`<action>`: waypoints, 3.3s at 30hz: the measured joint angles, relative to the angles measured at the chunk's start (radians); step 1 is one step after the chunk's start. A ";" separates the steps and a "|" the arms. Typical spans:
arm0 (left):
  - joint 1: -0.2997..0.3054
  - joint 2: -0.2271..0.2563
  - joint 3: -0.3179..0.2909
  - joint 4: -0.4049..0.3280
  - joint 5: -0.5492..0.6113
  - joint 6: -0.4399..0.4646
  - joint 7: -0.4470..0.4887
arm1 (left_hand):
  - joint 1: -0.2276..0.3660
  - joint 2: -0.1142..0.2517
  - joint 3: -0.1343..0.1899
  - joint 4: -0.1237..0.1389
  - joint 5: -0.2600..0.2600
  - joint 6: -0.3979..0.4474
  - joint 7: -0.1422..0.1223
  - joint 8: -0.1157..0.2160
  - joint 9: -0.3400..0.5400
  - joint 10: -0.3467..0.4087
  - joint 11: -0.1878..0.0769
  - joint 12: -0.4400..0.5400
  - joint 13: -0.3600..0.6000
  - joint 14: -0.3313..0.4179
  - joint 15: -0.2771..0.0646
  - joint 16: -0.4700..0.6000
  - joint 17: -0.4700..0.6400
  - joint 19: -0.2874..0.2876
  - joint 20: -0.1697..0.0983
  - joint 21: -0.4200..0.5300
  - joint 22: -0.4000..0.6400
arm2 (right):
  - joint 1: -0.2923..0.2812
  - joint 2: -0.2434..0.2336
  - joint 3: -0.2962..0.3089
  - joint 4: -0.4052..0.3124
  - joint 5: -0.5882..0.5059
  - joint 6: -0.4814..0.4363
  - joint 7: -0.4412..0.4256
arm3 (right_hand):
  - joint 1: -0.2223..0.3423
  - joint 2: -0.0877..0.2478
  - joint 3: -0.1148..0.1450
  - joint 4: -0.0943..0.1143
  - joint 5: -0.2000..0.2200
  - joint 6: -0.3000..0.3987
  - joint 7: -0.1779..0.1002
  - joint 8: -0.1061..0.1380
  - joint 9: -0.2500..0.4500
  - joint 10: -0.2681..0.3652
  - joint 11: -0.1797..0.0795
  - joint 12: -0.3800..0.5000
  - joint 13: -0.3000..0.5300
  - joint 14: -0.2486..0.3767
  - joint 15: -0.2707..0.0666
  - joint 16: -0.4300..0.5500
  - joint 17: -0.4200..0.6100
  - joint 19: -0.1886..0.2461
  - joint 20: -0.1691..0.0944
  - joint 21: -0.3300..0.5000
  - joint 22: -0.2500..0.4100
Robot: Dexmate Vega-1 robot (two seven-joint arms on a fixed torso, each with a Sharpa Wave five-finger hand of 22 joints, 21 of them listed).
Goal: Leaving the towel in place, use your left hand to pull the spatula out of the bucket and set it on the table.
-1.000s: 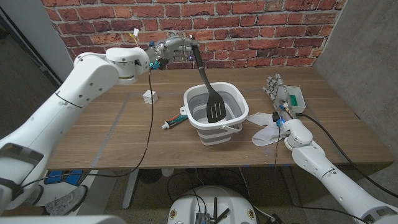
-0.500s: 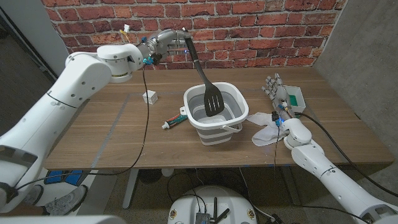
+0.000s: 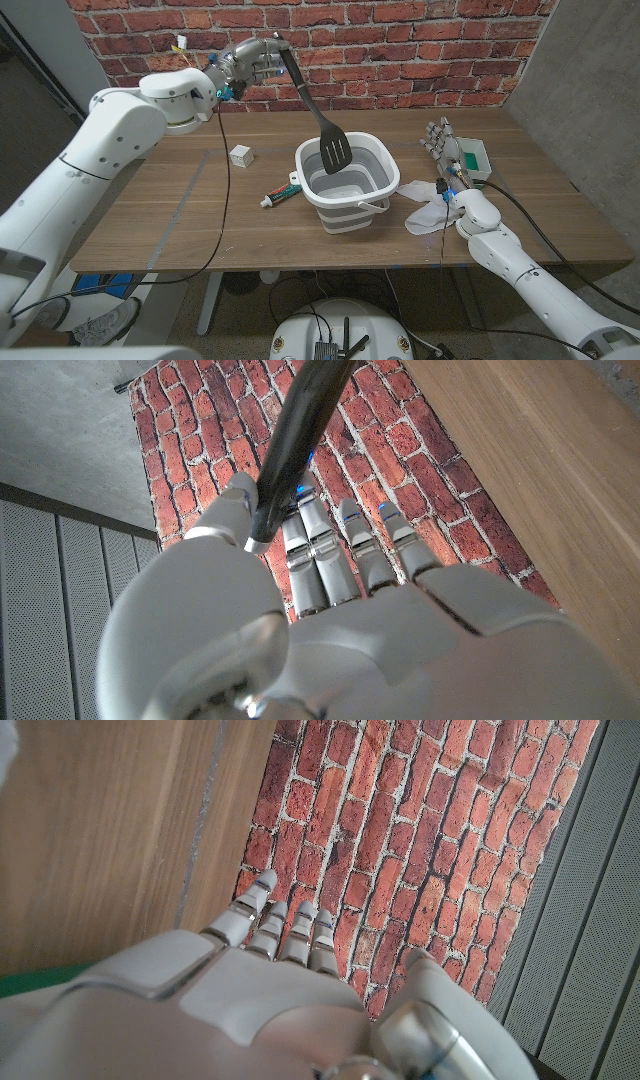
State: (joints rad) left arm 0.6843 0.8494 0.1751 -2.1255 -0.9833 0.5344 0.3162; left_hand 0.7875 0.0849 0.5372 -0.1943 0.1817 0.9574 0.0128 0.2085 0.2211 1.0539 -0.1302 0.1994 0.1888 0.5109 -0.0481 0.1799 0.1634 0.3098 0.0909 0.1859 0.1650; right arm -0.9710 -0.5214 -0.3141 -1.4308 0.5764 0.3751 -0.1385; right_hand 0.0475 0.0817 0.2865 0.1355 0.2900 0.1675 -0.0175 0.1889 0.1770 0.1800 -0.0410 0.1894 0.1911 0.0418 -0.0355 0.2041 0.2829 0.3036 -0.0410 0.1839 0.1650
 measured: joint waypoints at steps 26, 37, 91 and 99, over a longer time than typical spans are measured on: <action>0.069 -0.039 -0.075 0.026 0.012 -0.146 0.071 | 0.000 0.000 0.000 0.000 0.004 -0.002 0.002 -0.004 0.000 0.000 0.000 -0.003 -0.001 0.009 -0.002 0.000 0.000 0.002 -0.002 0.000 0.000 | 0.024 0.004 -0.009 0.022 0.004 -0.004 0.018 | 0.000 0.000 0.008 0.001 0.000 0.000 0.000 0.000 0.000 0.000 0.000 0.000 0.000 0.000 0.000 0.000 0.000 0.000 0.000 0.000 0.000; 0.097 -0.055 -0.102 0.028 0.025 -0.187 0.082 | -0.003 0.003 0.002 -0.001 0.003 0.001 -0.001 -0.008 0.005 -0.001 -0.001 -0.002 0.000 0.009 -0.002 0.000 0.000 0.001 -0.002 0.000 0.000 | 0.030 0.004 -0.010 0.023 0.006 -0.009 0.022 | 0.000 0.000 0.008 0.001 0.000 0.000 0.000 0.000 0.000 0.000 0.000 0.000 0.000 0.000 0.000 0.000 0.000 0.000 0.000 0.000 0.000; 0.076 0.112 -0.146 -0.011 0.146 -0.019 0.141 | -0.007 0.007 0.001 -0.001 0.003 0.002 -0.001 -0.008 0.005 -0.002 -0.002 -0.006 0.004 0.013 0.002 0.000 -0.002 0.005 -0.012 0.000 0.000 | 0.059 0.009 -0.027 0.049 0.006 -0.017 0.043 | 0.000 0.000 0.008 0.001 0.000 0.000 0.000 0.000 0.000 0.000 0.000 0.000 0.000 0.000 0.000 0.008 -0.004 0.000 0.000 0.000 0.000; 0.006 0.156 -0.086 -0.011 0.183 0.055 0.108 | -0.008 0.008 0.001 -0.001 0.003 0.002 -0.001 -0.008 0.009 -0.002 -0.002 -0.006 0.004 0.015 -0.001 0.000 -0.003 0.005 -0.012 0.000 0.000 | 0.063 0.011 -0.028 0.050 0.005 -0.019 0.042 | -0.004 0.004 0.008 0.001 0.000 0.000 0.000 0.000 0.000 0.000 0.000 0.000 0.000 0.000 0.000 0.008 -0.004 0.000 0.000 0.000 0.000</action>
State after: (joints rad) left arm 0.6900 1.0055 0.0892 -2.1362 -0.8003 0.5892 0.4241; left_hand 0.7798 0.0926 0.5385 -0.1956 0.1843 0.9590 0.0115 0.2001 0.2304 1.0520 -0.1320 0.1933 0.1931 0.5258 -0.0486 0.1799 0.1609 0.3149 0.0785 0.1859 0.1649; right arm -0.9078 -0.5108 -0.3422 -1.3811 0.5817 0.3559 -0.0962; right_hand 0.0436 0.0859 0.2949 0.1362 0.2900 0.1675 -0.0175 0.1889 0.1770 0.1800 -0.0410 0.1894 0.1911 0.0417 -0.0355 0.2118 0.2786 0.3036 -0.0410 0.1839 0.1649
